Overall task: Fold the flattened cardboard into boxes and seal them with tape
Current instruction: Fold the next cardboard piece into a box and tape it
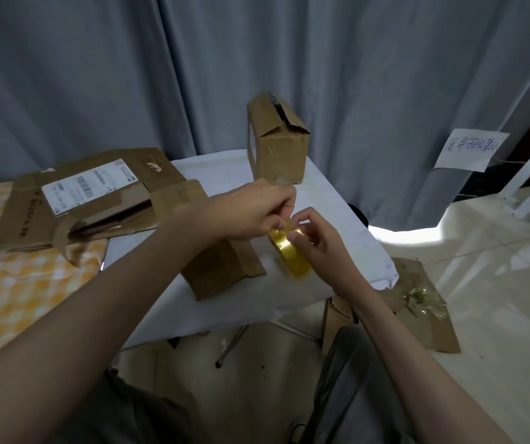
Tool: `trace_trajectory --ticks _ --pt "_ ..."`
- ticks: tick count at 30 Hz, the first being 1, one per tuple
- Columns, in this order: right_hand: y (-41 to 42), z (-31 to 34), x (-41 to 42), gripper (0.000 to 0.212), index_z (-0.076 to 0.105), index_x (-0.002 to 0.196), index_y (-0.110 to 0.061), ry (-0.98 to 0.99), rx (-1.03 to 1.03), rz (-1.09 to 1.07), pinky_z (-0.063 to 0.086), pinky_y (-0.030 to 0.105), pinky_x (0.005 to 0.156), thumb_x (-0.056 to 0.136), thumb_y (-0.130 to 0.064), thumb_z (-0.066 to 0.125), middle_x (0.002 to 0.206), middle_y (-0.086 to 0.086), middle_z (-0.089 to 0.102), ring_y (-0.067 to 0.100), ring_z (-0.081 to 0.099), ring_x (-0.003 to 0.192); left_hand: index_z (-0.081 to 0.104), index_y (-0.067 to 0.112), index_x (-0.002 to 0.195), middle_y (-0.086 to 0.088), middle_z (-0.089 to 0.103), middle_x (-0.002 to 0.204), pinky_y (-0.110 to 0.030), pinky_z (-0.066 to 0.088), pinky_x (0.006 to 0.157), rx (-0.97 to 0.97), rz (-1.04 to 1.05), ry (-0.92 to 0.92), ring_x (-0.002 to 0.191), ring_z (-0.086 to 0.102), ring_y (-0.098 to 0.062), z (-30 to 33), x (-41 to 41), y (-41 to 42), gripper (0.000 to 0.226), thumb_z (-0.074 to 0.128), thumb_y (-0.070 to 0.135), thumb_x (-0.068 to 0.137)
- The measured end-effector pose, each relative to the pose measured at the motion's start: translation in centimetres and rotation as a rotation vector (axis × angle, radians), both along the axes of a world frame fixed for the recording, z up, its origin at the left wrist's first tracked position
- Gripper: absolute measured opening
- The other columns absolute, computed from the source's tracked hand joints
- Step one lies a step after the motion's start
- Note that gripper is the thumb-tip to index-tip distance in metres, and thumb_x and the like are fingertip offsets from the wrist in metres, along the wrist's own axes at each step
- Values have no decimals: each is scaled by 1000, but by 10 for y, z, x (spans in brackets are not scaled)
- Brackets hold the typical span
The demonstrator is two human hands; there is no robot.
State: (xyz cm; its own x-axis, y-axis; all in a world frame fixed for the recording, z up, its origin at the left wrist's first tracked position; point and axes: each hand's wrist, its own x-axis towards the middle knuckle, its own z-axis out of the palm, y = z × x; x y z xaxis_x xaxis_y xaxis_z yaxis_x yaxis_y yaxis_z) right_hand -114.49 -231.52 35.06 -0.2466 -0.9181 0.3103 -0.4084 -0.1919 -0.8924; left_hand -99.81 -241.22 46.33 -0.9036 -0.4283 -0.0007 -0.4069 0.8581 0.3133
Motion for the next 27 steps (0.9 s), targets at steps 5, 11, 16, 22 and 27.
trace_trajectory --ticks 5,11,16,22,27 --pt "7 -2 -3 7 56 99 -15 43 -31 30 43 32 63 97 -10 60 82 8 57 30 52 76 48 21 88 5 57 82 -28 44 63 -24 86 73 70 54 -3 0 -4 -13 19 66 15 93" --pt "9 11 -5 9 54 102 -22 117 -41 28 44 31 65 97 -17 61 84 20 58 32 52 78 49 23 93 5 57 93 -31 49 69 -58 192 104 82 56 -17 -19 -11 -19 27 75 24 86" --pt "-21 18 -12 24 48 110 -25 226 -14 44 42 34 61 95 -11 60 77 12 59 25 50 67 60 24 106 6 54 106 -29 46 76 -183 282 140 93 50 -12 -2 21 -27 30 74 39 85" --pt "-72 -8 -7 46 48 125 -17 451 165 5 44 38 87 85 -1 65 113 11 60 33 56 105 71 27 90 11 61 91 -15 43 66 -159 405 157 80 57 -5 -3 87 -21 7 70 33 90" --pt "-75 -34 -1 34 55 106 -17 609 235 -1 48 40 78 79 0 68 103 8 61 32 59 96 75 29 94 13 63 88 -22 49 73 -110 419 284 82 56 -3 -23 114 -11 13 73 38 85"
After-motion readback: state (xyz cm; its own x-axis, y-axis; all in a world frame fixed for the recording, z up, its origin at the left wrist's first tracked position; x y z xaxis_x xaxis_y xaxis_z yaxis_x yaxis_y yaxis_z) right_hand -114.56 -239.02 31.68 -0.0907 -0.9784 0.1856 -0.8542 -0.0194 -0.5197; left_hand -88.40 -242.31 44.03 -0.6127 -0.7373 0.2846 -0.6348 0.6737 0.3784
